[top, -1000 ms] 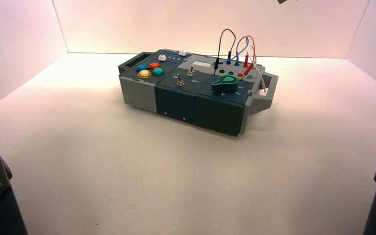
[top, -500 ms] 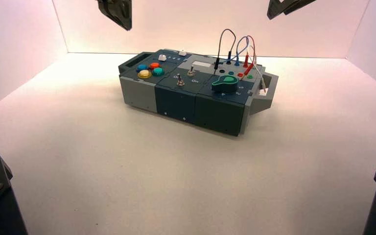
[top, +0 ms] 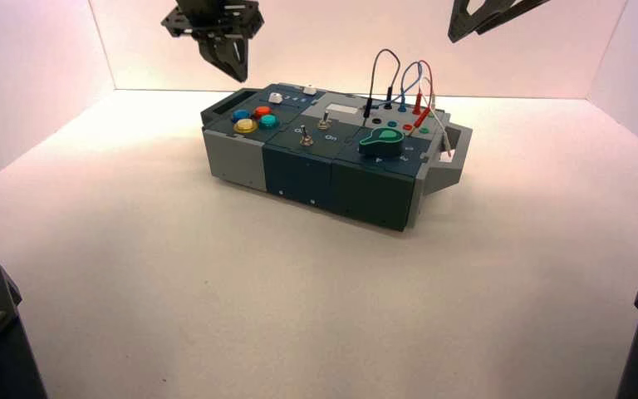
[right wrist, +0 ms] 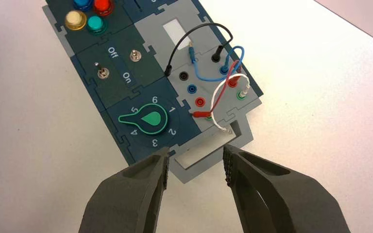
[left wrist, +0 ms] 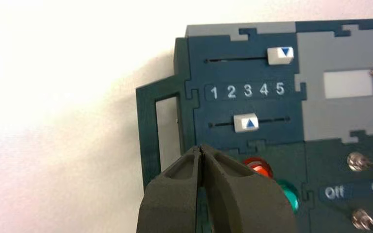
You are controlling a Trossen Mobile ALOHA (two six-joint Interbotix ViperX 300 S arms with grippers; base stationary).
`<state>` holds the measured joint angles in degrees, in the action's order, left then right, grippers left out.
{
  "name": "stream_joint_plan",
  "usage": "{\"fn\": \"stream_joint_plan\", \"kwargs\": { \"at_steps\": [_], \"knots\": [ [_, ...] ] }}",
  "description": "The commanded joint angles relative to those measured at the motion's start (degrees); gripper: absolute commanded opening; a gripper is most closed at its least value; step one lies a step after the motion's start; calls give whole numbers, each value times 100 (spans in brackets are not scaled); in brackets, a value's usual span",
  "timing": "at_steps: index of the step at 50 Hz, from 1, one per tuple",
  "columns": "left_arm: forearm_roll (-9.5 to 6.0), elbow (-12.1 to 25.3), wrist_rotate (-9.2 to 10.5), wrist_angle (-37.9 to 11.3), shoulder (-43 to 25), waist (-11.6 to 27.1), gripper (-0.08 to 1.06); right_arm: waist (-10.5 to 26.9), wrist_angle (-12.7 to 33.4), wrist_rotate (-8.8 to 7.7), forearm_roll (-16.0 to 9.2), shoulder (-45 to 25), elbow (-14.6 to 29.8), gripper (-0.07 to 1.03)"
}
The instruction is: Move the bottom slider to position 3.
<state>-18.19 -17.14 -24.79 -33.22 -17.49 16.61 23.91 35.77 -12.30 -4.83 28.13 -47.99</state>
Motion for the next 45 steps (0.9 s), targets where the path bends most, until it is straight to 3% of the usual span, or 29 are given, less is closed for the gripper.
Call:
{"fn": "stream_joint_plan", "kwargs": {
  "at_steps": [1,14,45],
  "knots": [
    [-18,193,0,167,-9,53,-3,18,-62,0,-18,44,62,58],
    [-18,211,0,554,-123,185,-3,18,-62,0,-18,35,53,58],
    [-18,290,18,580,-360,483,-3,18,-62,0,-18,35,53,58]
  ]
}}
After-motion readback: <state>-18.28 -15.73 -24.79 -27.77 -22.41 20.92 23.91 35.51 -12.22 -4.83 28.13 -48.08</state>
